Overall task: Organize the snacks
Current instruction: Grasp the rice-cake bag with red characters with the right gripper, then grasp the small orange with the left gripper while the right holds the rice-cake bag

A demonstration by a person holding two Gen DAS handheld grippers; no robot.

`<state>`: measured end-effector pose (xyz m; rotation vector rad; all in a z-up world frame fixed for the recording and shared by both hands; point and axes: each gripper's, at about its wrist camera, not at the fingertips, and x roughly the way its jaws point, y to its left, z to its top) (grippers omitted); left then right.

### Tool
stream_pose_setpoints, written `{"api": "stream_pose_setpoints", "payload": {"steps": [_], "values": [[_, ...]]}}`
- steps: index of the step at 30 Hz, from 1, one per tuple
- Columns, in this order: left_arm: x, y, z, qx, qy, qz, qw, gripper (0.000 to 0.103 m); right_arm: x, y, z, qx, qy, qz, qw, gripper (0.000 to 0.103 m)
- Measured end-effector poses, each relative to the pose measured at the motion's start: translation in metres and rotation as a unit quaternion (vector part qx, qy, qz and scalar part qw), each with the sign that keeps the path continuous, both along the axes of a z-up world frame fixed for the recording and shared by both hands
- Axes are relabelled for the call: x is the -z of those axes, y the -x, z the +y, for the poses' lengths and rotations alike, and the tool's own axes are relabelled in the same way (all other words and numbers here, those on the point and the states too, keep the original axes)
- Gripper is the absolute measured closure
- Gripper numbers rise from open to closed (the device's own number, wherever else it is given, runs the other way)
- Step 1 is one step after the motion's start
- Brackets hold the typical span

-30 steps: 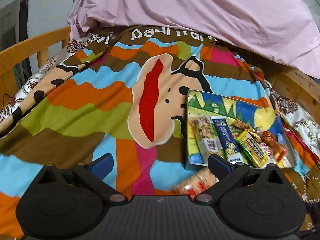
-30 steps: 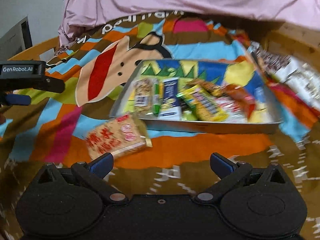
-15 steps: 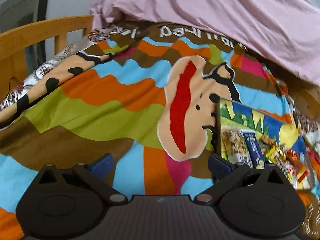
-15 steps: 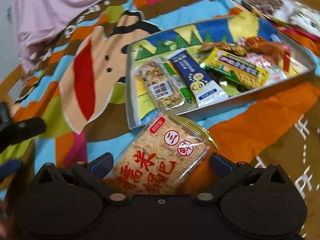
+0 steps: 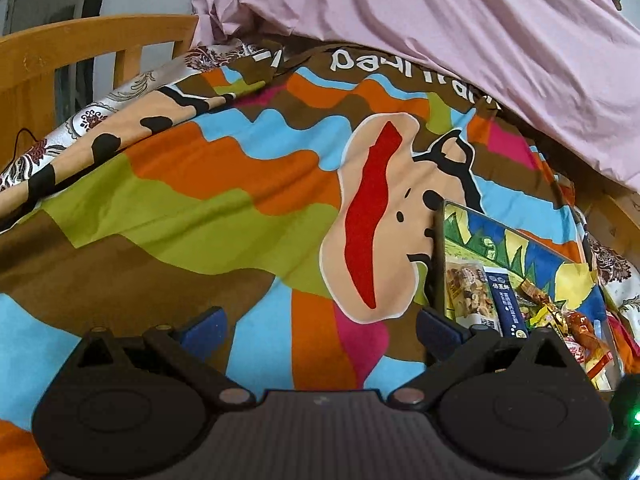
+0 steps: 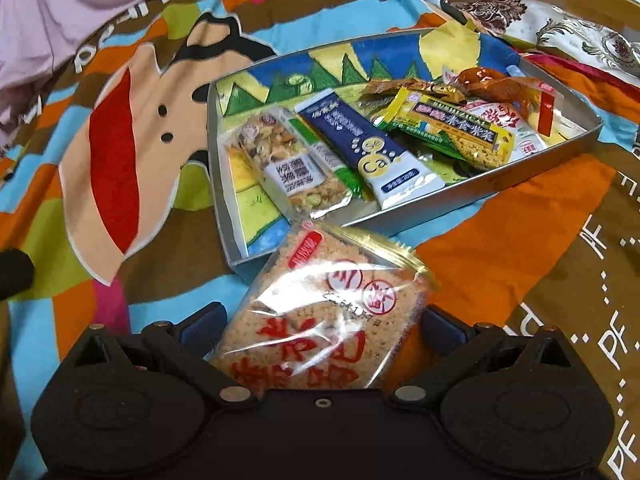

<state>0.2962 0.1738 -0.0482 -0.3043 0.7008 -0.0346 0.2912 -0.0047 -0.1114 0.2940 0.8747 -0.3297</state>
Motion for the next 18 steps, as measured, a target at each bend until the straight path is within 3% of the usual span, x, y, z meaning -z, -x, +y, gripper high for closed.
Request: {"api": "stream_pose_setpoints", "payload": {"steps": [9, 18], "values": [[0.004, 0.000, -0.009, 0.020, -0.018, 0.003, 0.9996, 0.000, -0.006, 0.016, -0.019, -0.046, 0.010, -0.021, 0.999, 0.010], [0.010, 0.004, -0.038, 0.073, -0.047, 0.016, 0.9961, 0.000, -0.013, 0.036, -0.062, -0.159, 0.019, 0.009, 0.987, 0.011]]}}
